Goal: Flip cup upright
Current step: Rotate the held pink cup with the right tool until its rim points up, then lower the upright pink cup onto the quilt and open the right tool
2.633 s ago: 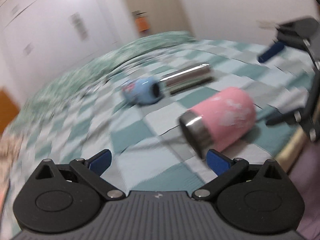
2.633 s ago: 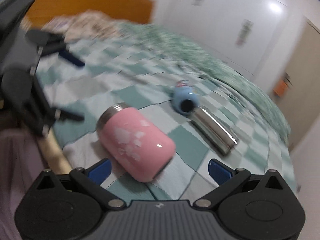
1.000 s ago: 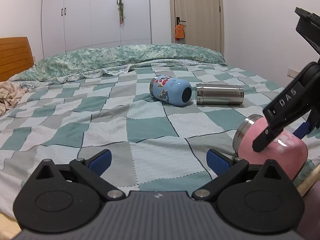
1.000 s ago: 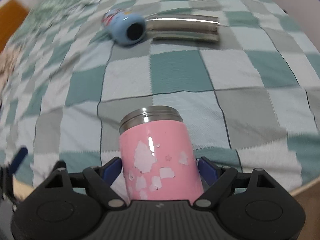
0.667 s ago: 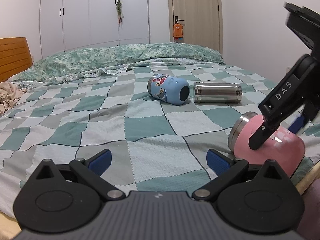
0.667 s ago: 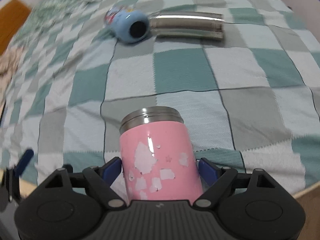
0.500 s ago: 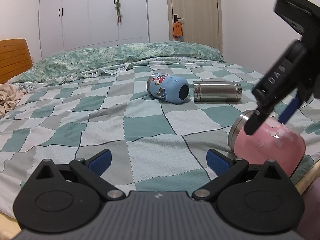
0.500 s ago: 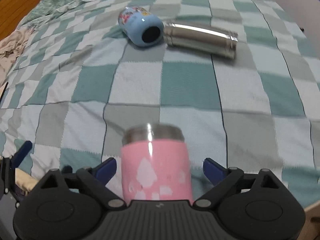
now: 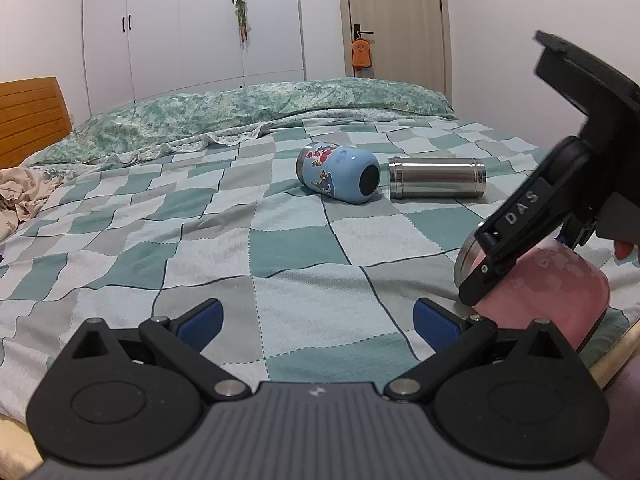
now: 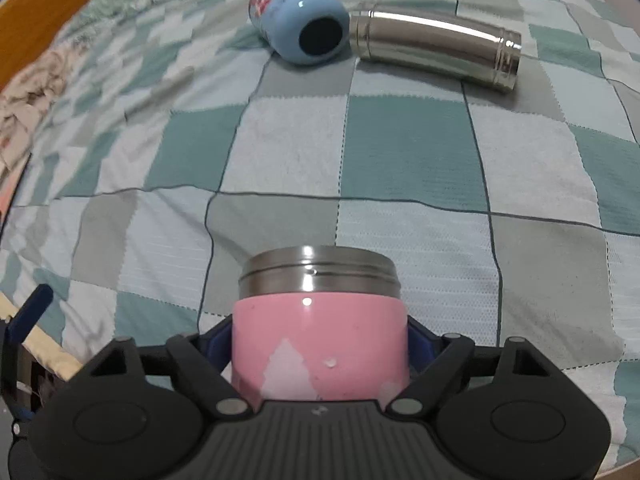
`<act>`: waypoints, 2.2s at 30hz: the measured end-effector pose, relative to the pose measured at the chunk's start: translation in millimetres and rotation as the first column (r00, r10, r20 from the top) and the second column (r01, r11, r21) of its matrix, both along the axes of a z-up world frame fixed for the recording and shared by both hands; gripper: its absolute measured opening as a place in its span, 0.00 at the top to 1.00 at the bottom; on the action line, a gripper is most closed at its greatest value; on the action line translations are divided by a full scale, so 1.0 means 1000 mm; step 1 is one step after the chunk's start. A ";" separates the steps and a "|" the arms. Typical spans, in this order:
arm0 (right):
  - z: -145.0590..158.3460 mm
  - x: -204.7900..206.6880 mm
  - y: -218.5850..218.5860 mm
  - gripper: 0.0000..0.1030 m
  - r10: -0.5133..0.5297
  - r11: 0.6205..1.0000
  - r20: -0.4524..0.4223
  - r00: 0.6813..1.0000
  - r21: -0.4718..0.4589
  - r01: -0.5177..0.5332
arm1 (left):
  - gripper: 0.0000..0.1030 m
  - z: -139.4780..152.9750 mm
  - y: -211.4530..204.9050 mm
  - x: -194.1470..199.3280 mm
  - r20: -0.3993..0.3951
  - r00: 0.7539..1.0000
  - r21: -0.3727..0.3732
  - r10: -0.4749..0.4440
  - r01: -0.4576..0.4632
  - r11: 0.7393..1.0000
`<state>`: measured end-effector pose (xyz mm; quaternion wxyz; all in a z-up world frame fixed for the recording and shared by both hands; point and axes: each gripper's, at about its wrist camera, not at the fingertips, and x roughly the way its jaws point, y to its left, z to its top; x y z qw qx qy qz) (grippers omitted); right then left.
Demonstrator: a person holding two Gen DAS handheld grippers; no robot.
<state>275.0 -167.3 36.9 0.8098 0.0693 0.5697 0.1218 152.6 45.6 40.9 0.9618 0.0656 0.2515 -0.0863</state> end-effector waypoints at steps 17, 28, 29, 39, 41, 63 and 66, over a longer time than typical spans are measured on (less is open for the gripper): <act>0.044 -0.084 0.016 0.19 0.106 0.973 0.617 0.780 0.096 -0.209 | 0.00 0.013 0.032 -0.015 0.025 0.992 -0.051 0.127 -0.126 0.991; 0.064 -0.045 0.117 0.19 0.164 0.924 0.816 0.554 0.069 -0.376 | 0.00 0.029 0.092 -0.013 0.095 0.954 -0.016 0.284 -0.284 0.959; 0.060 -0.041 0.127 0.19 0.171 0.922 0.820 0.547 0.063 -0.383 | 0.00 0.027 0.097 -0.011 0.091 0.952 -0.012 0.293 -0.293 0.956; 0.000 -0.018 0.182 0.19 0.229 0.918 0.797 0.559 0.014 -0.396 | 0.00 -0.011 0.125 0.007 0.035 0.946 0.020 0.323 -0.324 0.946; -0.013 -0.014 0.184 0.19 0.234 0.919 0.783 0.576 0.015 -0.395 | 0.00 -0.017 0.127 0.007 0.030 0.944 0.020 0.328 -0.328 0.944; 0.037 -0.096 0.100 0.00 0.117 0.942 0.862 0.493 0.061 -0.329 | 0.00 0.031 0.090 -0.051 0.178 0.941 -0.041 0.287 -0.285 0.958; 0.045 -0.129 0.064 0.00 0.093 0.961 0.878 0.470 0.044 -0.273 | 0.00 0.040 0.065 -0.068 0.212 0.949 -0.071 0.235 -0.225 0.972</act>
